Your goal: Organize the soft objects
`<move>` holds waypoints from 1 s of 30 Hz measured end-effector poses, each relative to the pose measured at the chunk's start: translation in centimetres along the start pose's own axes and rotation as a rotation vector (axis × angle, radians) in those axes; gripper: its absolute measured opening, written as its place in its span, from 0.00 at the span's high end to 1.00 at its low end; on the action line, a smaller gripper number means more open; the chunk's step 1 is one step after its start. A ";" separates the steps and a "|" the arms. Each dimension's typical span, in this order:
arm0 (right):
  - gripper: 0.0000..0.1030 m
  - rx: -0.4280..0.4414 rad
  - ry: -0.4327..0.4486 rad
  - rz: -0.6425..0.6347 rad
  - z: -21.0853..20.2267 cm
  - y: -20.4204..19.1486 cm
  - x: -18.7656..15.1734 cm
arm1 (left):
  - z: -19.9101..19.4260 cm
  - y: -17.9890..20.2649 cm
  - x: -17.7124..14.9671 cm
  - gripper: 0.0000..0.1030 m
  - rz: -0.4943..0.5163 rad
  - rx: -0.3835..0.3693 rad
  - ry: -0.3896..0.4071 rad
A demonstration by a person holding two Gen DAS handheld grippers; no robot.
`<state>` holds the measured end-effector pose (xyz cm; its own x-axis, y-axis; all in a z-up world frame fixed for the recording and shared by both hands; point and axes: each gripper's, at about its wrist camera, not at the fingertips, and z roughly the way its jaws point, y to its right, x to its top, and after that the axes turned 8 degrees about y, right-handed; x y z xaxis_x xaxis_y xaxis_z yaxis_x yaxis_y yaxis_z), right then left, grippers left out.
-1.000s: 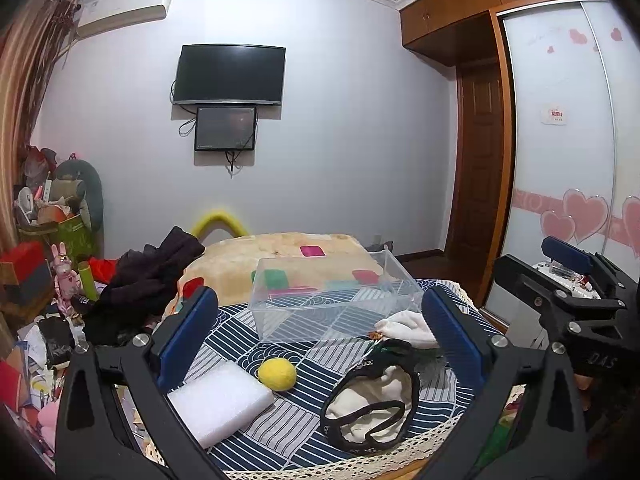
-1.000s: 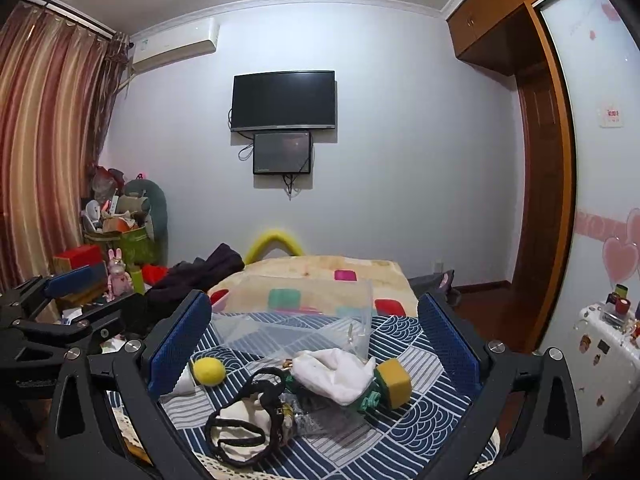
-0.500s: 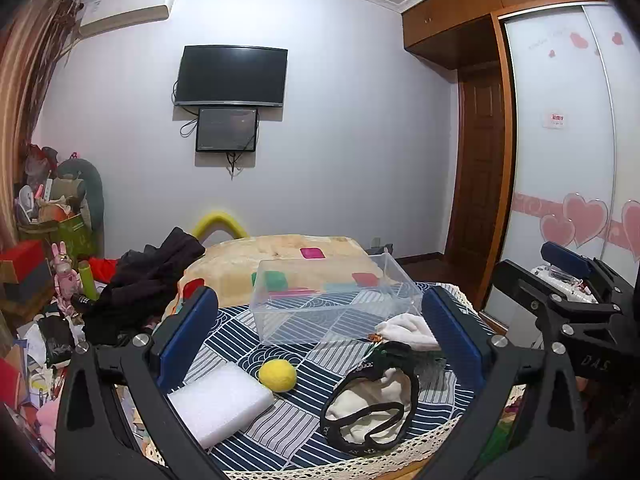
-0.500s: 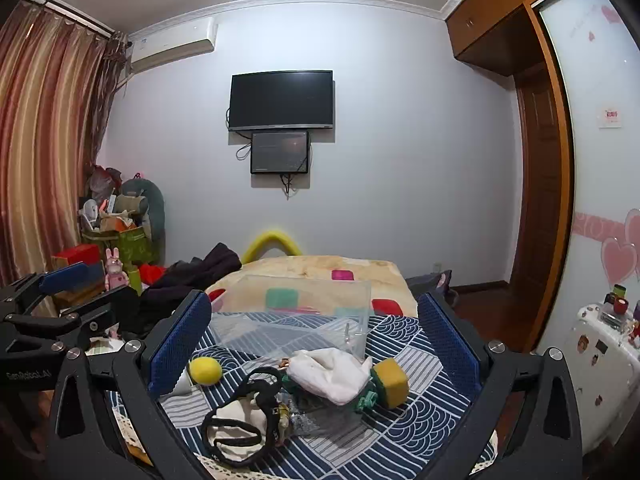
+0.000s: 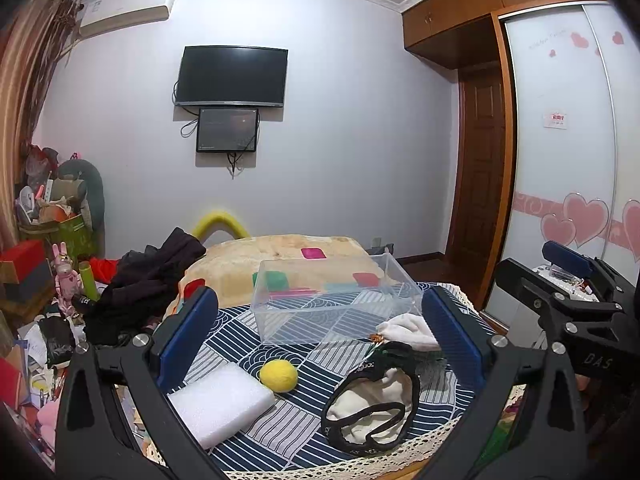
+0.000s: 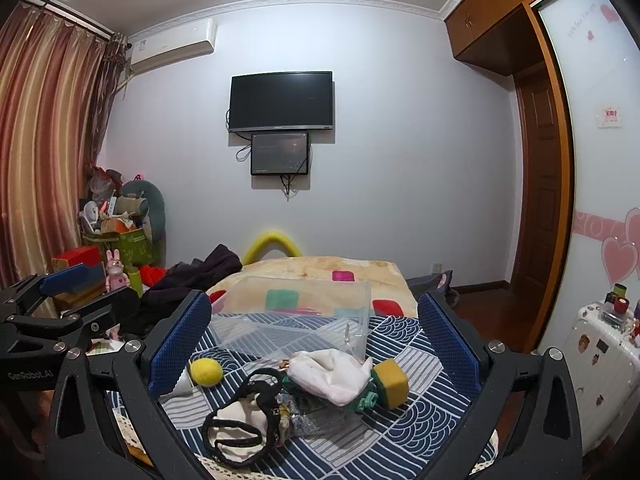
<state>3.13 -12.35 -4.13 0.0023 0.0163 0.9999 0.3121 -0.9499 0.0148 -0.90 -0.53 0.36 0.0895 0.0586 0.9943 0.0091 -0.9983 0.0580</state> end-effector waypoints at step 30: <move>0.21 0.019 -0.068 0.030 1.3 1.3 -1.4 | 3.0 -2.4 -2.0 0.13 -0.035 -0.005 -0.107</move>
<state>4.71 -13.17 -5.53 0.0766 0.0102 0.9970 0.3289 -0.9442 -0.0156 1.84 1.76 -2.01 0.1950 0.0935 0.9763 0.0096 -0.9956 0.0935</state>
